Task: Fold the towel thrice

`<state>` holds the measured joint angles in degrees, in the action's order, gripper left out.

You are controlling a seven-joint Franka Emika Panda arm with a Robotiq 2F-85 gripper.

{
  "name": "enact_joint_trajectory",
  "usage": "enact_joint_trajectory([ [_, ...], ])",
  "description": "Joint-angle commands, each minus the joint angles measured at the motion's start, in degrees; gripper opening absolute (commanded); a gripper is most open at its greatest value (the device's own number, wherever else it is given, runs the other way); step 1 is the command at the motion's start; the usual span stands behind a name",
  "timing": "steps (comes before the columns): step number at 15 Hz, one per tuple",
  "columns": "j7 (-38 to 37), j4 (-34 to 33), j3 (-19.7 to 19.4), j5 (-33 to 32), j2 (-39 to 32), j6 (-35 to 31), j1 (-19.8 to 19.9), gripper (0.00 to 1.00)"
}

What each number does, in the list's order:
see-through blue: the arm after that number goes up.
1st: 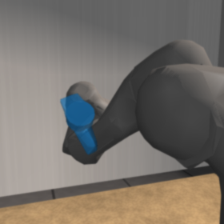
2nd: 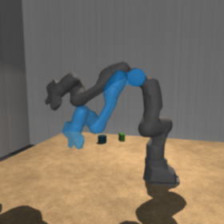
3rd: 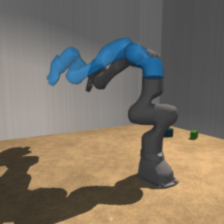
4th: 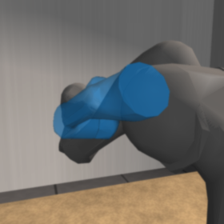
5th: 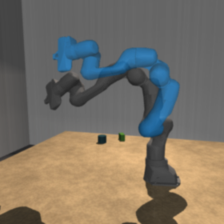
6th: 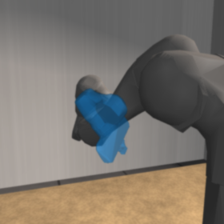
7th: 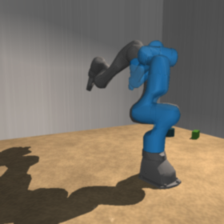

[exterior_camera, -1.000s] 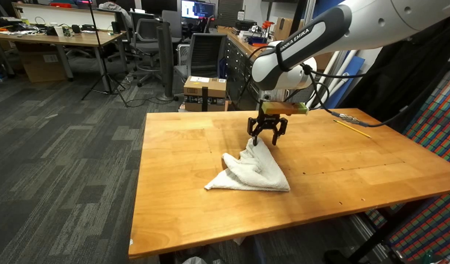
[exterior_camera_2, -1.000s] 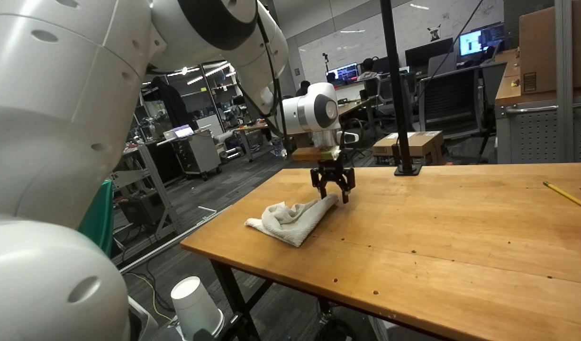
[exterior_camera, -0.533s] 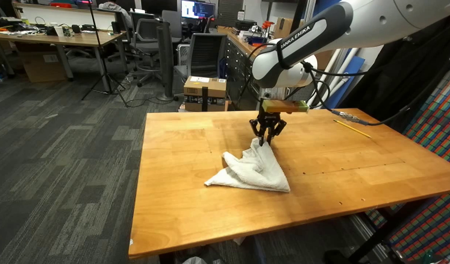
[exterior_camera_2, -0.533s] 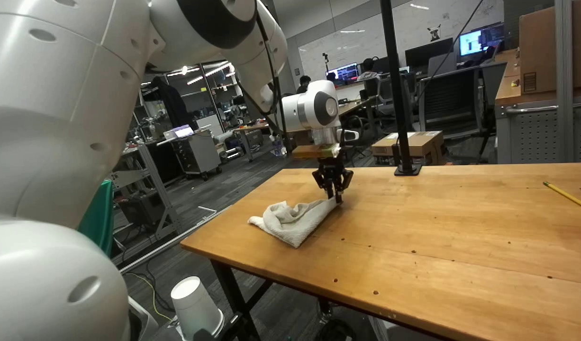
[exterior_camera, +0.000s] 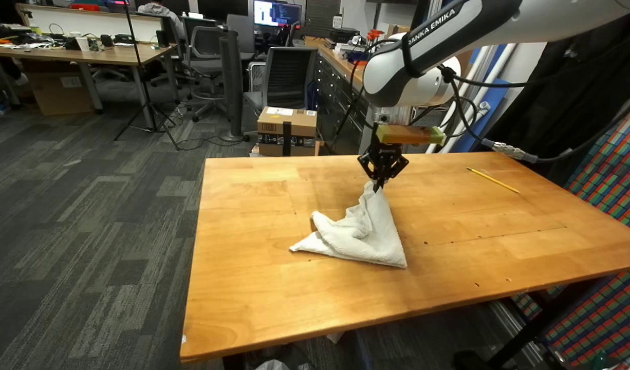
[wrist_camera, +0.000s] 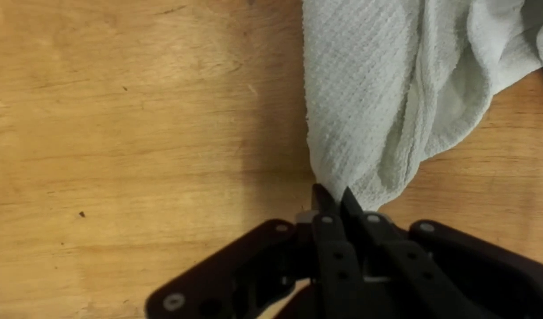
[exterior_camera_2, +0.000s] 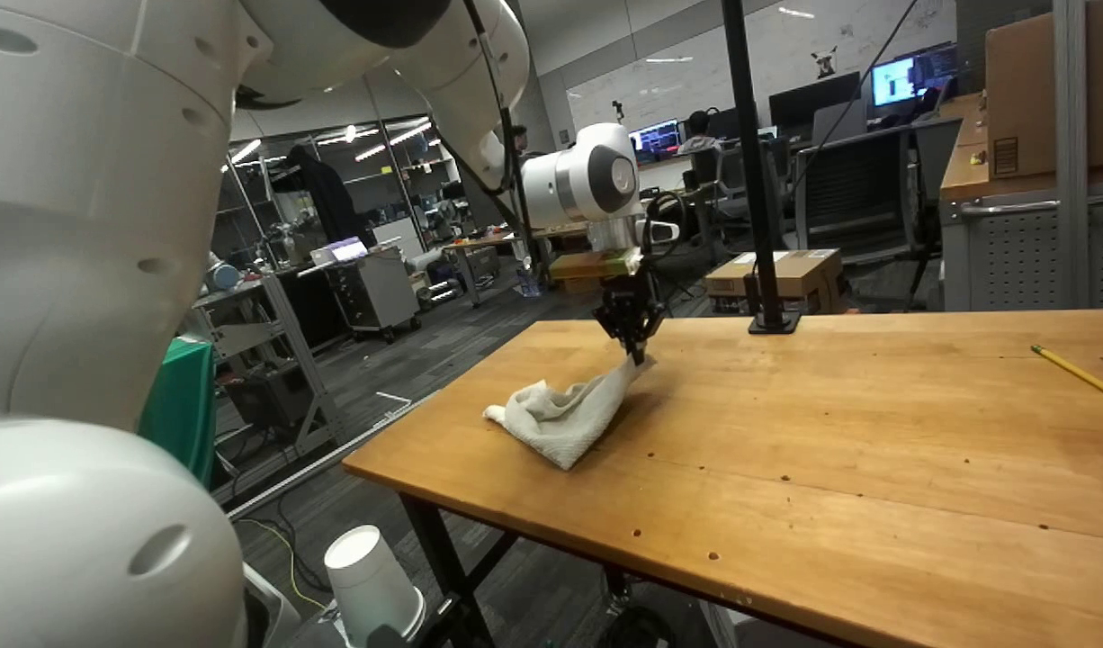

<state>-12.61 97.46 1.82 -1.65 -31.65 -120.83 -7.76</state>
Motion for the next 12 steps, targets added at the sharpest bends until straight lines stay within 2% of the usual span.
enact_joint_trajectory([
  [1, -1.6, 7.1, -1.0, -1.8, 7.0, -2.2, -0.8, 0.01],
  [6, -7.3, 12.8, -1.8, -9.1, 13.2, -4.6, -3.3, 0.01],
  [12, -22.8, 16.6, -1.6, -25.2, 18.2, -3.2, -8.1, 0.01],
])
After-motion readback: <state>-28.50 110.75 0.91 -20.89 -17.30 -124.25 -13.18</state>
